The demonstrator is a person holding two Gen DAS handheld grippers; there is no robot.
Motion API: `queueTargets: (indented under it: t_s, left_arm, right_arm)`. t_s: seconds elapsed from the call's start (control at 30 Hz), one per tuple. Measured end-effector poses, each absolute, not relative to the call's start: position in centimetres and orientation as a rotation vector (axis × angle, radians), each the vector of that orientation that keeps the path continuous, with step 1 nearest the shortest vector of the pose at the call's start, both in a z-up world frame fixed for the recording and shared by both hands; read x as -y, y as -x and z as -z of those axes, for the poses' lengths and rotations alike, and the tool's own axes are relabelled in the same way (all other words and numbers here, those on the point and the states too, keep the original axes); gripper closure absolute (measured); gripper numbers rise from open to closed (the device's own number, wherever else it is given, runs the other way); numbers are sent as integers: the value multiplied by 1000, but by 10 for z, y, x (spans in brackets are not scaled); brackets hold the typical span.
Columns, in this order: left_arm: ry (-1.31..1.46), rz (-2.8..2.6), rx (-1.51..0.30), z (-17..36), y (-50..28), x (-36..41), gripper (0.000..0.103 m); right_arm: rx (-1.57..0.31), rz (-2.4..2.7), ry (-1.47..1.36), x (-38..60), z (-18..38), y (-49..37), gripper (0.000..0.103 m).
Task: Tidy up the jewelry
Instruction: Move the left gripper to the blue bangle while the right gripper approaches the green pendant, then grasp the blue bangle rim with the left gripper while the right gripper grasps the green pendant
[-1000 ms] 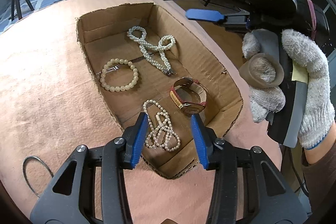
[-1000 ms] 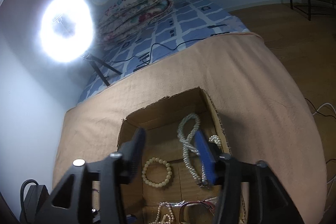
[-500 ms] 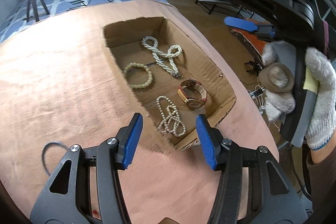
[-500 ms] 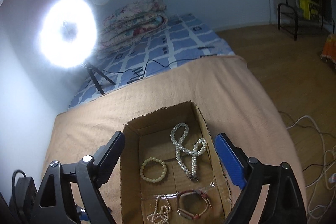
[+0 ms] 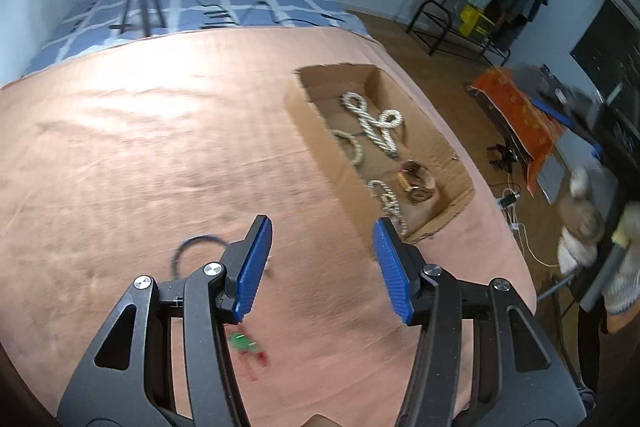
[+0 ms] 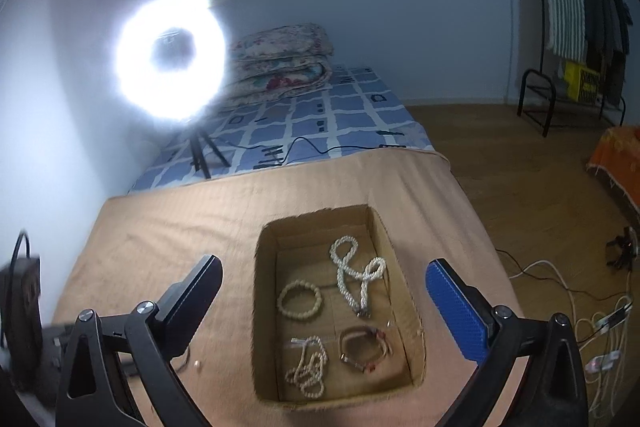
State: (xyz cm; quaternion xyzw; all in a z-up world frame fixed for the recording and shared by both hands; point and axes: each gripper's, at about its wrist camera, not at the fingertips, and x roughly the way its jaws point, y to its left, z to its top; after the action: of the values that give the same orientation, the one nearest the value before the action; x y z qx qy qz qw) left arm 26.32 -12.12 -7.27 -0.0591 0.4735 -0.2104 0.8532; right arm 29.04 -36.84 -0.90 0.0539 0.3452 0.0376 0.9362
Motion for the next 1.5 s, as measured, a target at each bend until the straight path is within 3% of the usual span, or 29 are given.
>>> queueTargets:
  t_s: [0.47, 0.6, 0.77, 0.83, 0.9, 1.1, 1.5]
  left_arm:
    - [269, 311, -1047, 108, -267, 20, 49]
    - [273, 296, -1075, 125, -274, 8, 50]
    - [300, 297, -1119, 145, -284, -3, 58]
    - [307, 302, -1142, 153, -288, -4, 66]
    - [305, 315, -1159, 159, -290, -3, 66]
    - [334, 346, -1218, 181, -301, 0, 66]
    - [293, 362, -1261, 204, -317, 14, 67]
  right_arm:
    - [-739, -226, -128, 293, 33, -206, 1]
    - [-775, -291, -139, 267, 56, -195, 11]
    - [-825, -399, -64, 232, 81, -192, 24]
    - [-855, -439, -56, 223, 94, -197, 31]
    - [-895, -475, -29, 212, 111, -202, 43]
    - [-1039, -585, 33, 183, 158, -210, 59]
    - [-1089, -589, 53, 175, 188, -222, 62]
